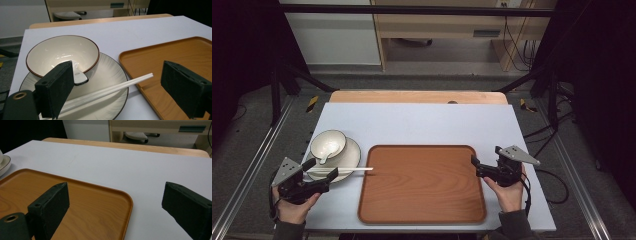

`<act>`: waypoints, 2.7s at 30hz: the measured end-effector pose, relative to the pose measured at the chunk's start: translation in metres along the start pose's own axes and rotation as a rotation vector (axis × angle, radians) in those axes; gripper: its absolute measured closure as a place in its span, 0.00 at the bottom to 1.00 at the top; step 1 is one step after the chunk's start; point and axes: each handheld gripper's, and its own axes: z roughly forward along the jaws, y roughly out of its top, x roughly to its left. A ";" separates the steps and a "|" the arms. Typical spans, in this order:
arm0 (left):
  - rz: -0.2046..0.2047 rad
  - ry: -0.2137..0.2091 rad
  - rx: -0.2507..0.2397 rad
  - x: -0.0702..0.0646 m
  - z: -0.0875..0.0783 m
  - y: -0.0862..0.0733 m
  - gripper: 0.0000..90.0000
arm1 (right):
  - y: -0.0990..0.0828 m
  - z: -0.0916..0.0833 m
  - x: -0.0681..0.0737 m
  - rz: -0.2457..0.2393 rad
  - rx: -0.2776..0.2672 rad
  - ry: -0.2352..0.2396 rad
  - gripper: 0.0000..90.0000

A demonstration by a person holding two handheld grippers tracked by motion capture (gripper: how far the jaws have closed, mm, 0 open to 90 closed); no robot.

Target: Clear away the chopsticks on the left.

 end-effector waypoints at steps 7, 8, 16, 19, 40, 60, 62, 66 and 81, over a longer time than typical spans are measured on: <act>0.020 -0.028 0.020 0.006 -0.005 -0.007 0.13 | -0.002 0.001 0.000 0.001 0.013 -0.001 0.08; 0.020 -0.028 0.020 0.006 -0.005 -0.007 0.13 | -0.002 0.001 0.000 0.001 0.013 -0.001 0.08; 0.046 -0.051 0.065 0.015 -0.005 -0.010 0.14 | -0.001 0.003 0.007 -0.004 0.017 0.012 0.08; 0.054 -0.070 0.081 0.019 -0.004 -0.011 0.16 | -0.002 0.004 0.008 -0.018 0.026 0.014 0.08; 0.169 -0.063 0.236 0.041 0.018 -0.019 0.29 | -0.005 0.013 0.015 -0.032 0.058 0.030 0.08; 0.193 -0.043 0.279 0.043 0.030 -0.023 0.47 | -0.005 0.014 0.014 -0.032 0.065 0.027 0.08; 0.198 -0.038 0.294 0.042 0.032 -0.024 0.51 | -0.005 0.013 0.014 -0.039 0.062 0.026 0.08; 0.202 -0.050 0.314 0.042 0.033 -0.025 0.56 | -0.005 0.014 0.014 -0.034 0.062 0.028 0.08; 0.188 -0.087 0.337 0.038 0.034 -0.024 0.73 | -0.005 0.012 0.013 -0.030 0.063 0.026 0.08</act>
